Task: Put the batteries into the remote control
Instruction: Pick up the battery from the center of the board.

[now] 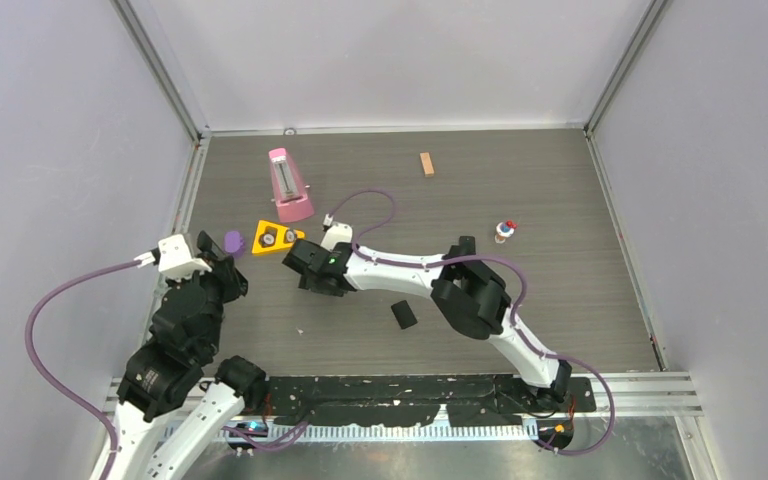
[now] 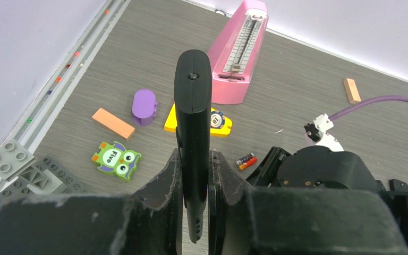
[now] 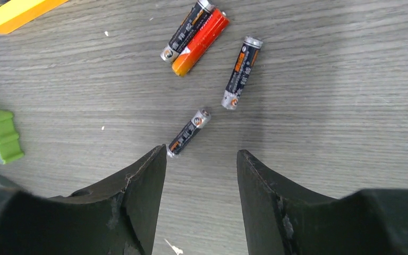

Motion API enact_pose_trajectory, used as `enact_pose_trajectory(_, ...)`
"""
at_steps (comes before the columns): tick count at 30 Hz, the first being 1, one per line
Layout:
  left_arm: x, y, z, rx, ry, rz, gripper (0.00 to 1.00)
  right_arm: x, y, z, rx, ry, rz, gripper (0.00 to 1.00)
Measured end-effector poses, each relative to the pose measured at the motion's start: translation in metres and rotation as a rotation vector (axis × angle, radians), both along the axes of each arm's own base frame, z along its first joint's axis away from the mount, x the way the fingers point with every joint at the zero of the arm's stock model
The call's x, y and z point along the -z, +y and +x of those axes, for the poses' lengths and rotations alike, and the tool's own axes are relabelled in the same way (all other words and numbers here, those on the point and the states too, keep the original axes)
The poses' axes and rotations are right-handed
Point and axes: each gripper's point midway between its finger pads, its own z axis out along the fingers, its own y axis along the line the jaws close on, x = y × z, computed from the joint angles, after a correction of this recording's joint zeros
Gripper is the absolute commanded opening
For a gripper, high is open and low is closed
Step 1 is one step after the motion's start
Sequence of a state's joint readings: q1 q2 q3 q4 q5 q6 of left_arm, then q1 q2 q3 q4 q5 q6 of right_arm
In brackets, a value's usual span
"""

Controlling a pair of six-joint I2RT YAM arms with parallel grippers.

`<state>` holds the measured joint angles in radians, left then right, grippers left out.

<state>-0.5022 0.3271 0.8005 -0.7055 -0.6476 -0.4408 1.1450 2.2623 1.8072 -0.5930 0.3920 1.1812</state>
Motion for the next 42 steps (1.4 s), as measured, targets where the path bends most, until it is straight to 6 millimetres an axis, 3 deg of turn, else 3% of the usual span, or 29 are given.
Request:
enact_pose_trajectory(17, 0.001, 0.018, -0.007, -0.084, -0.004, 0.018, 0.0, 0.009, 0.012, 0.016, 0.043, -0.062, -0.142, 0.53)
enact_pose_trajectory(35, 0.001, 0.021, -0.008, -0.099, -0.003, 0.029, 0.0, 0.014, -0.011, 0.024, -0.124, -0.183, -0.342, 0.08)
enact_pose_trajectory(42, 0.003, 0.011, -0.006, -0.043, 0.005, 0.018, 0.0, 0.014, -0.032, 0.015, -0.226, -0.203, -0.372, 0.05)
